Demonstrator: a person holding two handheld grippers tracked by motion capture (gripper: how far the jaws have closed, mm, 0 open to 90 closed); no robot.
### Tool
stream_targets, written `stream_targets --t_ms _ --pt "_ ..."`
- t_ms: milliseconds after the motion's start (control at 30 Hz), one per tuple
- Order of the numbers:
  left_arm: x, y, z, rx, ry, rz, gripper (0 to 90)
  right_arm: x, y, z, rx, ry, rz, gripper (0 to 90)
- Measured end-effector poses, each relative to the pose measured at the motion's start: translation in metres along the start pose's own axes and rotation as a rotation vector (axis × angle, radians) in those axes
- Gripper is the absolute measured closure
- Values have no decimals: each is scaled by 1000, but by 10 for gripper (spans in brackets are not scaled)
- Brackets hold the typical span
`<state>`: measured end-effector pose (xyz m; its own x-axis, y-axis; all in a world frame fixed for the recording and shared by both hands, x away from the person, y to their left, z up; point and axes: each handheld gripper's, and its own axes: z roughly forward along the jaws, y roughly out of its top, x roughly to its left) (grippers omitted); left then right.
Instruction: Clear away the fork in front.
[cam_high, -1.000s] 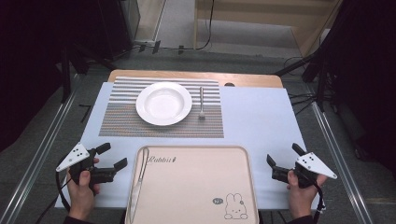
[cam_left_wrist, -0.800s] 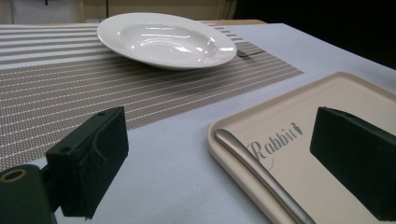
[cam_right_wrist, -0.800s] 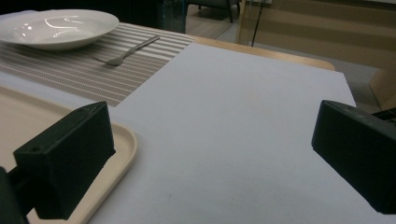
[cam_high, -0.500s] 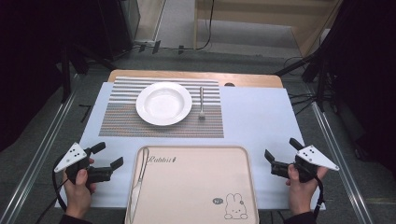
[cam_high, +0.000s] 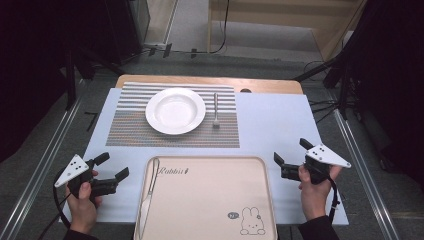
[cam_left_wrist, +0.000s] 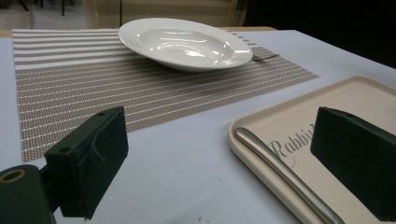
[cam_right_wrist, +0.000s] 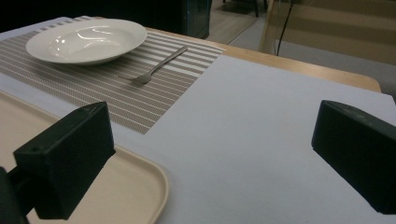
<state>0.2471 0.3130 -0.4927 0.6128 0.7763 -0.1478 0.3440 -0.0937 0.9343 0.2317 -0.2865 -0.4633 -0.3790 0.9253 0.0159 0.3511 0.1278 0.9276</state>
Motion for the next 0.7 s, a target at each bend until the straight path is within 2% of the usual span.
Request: stream_targets --t_ms 333,533,700 --pt "-2 -2 2 9 -1 5 42 7 17 16 21 19 -20 0" --pt "-2 -2 1 4 -1 5 42 8 27 26 30 29 -3 0" --pt "-3 -3 1 6 0 9 42 8 35 34 38 26 -11 0"
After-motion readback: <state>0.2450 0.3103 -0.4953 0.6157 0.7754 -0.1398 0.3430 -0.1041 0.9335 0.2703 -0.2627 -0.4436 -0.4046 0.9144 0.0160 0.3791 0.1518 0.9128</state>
